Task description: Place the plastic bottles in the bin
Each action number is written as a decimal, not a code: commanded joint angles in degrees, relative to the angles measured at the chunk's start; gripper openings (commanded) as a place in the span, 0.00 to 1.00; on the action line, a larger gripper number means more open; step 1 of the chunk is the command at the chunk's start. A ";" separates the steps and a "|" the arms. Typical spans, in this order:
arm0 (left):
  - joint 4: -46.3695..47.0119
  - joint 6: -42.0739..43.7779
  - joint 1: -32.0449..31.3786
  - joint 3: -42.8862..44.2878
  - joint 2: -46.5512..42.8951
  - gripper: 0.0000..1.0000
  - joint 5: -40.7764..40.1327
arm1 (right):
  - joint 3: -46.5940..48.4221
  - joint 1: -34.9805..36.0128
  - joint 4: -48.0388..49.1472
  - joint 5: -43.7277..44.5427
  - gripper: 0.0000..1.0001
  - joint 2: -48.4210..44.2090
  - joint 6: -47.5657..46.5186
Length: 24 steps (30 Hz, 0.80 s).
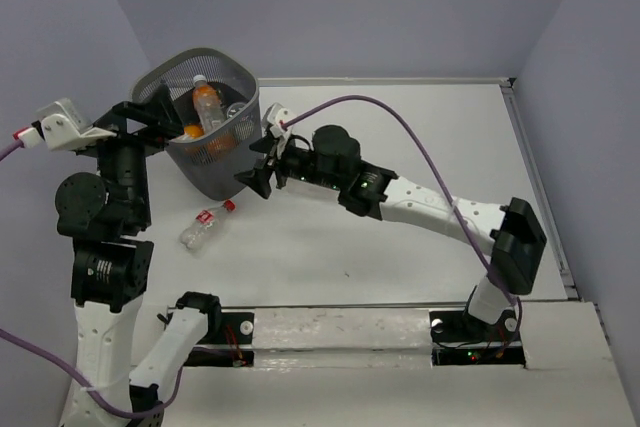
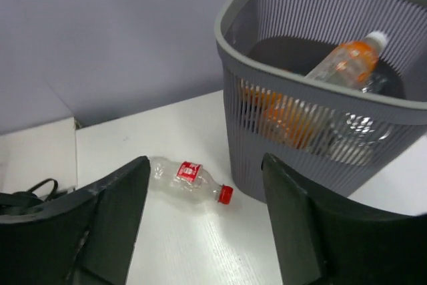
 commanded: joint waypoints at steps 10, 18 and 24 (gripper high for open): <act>-9.78 -0.01 0.09 -2.80 -5.03 0.99 8.44 | 17.56 3.09 -11.08 -4.14 0.93 25.99 0.83; -15.49 -1.33 0.09 -11.32 -11.01 0.99 12.93 | 9.38 5.72 13.44 -1.81 0.93 31.35 7.85; -18.74 -0.01 0.09 -12.03 -13.03 0.99 13.19 | 23.23 5.73 -1.82 -7.98 0.94 37.76 -9.76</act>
